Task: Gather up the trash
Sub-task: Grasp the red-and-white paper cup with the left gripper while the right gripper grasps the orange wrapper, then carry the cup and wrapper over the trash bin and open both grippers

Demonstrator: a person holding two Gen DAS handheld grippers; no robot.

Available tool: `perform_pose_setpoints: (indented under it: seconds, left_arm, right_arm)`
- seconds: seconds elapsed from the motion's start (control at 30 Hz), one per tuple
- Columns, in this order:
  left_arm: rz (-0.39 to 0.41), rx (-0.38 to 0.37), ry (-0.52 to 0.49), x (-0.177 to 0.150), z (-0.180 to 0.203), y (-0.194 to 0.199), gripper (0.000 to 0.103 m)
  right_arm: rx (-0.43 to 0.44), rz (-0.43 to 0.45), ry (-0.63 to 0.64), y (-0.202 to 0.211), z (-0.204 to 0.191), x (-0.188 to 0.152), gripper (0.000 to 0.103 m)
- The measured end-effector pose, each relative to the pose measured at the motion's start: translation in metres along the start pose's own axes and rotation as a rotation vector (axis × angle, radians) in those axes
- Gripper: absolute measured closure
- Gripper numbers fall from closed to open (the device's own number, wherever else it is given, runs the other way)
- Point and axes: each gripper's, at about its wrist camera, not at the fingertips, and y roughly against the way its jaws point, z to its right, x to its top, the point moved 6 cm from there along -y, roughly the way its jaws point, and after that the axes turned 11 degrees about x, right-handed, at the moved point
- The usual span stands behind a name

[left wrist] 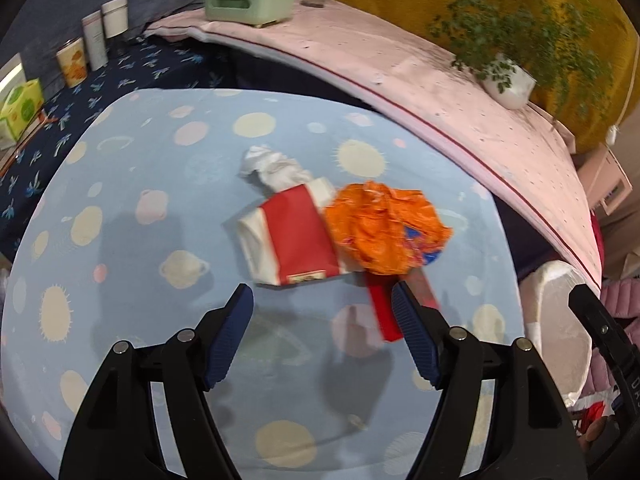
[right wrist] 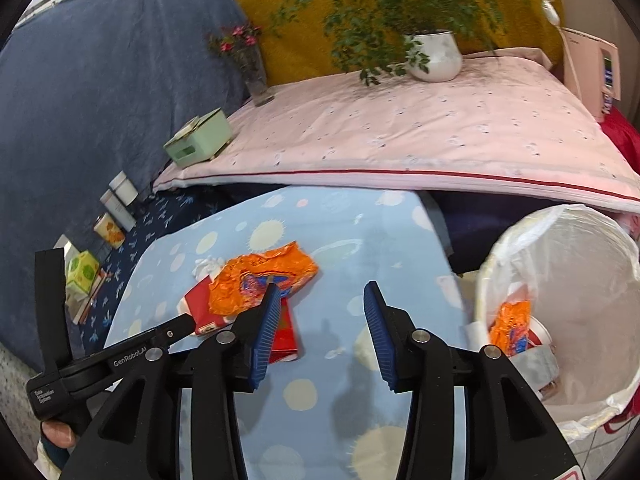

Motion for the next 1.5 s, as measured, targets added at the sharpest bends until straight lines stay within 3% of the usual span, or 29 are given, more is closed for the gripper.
perform_pose_setpoints:
  seconds: [0.53, 0.77, 0.83, 0.87, 0.9, 1.07, 1.5]
  left_arm:
    - [-0.047, 0.004, 0.064, 0.022, -0.039, -0.046, 0.036]
    - [-0.08, -0.025, 0.049, 0.022, -0.035, -0.063, 0.052]
    - [-0.093, -0.038, 0.046, 0.022, -0.034, -0.067, 0.062]
    - [-0.098, -0.044, 0.046, 0.021, -0.034, -0.068, 0.064]
    - [-0.099, -0.055, 0.046, 0.021, -0.033, -0.068, 0.068]
    - [-0.089, -0.064, 0.038, 0.022, -0.031, -0.064, 0.08]
    - [-0.025, -0.093, 0.019, 0.022, -0.017, -0.018, 0.084]
  right_arm:
    - [0.048, -0.157, 0.1, -0.099, -0.051, -0.012, 0.059]
    - [0.055, -0.209, 0.118, -0.132, -0.056, -0.017, 0.059]
    - [0.057, -0.215, 0.114, -0.137, -0.055, -0.019, 0.063]
    - [0.058, -0.218, 0.115, -0.139, -0.055, -0.02, 0.069]
    - [0.058, -0.221, 0.117, -0.14, -0.055, -0.02, 0.08]
    - [0.059, -0.219, 0.129, -0.139, -0.056, -0.023, 0.1]
    - [0.054, -0.103, 0.132, -0.085, -0.056, -0.001, 0.101]
